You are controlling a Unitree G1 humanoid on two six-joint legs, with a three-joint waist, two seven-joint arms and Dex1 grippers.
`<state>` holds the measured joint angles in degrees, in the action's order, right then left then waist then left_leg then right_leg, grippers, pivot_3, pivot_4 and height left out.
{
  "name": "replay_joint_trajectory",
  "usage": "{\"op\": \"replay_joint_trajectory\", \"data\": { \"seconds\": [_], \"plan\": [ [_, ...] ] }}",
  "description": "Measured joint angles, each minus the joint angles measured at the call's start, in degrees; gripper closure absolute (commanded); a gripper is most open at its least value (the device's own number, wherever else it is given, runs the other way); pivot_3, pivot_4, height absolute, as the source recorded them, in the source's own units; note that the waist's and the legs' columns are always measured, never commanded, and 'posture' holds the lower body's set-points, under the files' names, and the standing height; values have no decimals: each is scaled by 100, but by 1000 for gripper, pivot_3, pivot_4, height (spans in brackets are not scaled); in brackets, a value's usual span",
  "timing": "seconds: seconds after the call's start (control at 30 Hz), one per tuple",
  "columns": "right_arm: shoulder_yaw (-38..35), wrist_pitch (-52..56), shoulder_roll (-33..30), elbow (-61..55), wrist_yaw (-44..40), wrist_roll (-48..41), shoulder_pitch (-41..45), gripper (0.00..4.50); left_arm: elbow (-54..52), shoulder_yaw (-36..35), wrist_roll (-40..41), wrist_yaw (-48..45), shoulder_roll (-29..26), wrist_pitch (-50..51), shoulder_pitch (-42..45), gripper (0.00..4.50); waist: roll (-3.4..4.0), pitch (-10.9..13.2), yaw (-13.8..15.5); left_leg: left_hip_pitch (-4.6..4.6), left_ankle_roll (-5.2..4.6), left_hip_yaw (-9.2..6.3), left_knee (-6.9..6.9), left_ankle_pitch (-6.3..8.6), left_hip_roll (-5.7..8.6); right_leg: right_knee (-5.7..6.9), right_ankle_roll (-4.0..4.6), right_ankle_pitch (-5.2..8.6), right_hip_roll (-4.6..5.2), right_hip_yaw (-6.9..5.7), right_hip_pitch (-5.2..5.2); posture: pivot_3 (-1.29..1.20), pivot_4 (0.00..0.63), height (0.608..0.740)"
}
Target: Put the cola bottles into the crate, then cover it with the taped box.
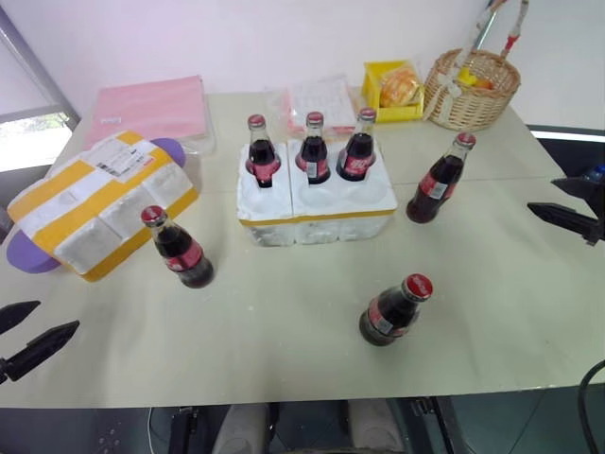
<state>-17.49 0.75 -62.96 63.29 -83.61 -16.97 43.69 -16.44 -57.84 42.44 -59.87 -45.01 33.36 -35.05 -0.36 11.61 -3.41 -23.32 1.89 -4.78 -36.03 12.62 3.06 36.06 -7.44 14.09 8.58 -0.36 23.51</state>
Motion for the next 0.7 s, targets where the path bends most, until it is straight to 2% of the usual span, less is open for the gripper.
{"op": "replay_joint_trajectory", "data": {
  "seconds": [0.7],
  "plan": [
    [181, 273, 0, 36, -86, 203, 289, 0, -3, 2, 55, 258, -179, 145, 447, 12, 0, 0, -4, 1, 0, 1, -5, 0, 2, 3, -1, -1, -2, 0, -2, 0, 150, 738]
  ]
}}
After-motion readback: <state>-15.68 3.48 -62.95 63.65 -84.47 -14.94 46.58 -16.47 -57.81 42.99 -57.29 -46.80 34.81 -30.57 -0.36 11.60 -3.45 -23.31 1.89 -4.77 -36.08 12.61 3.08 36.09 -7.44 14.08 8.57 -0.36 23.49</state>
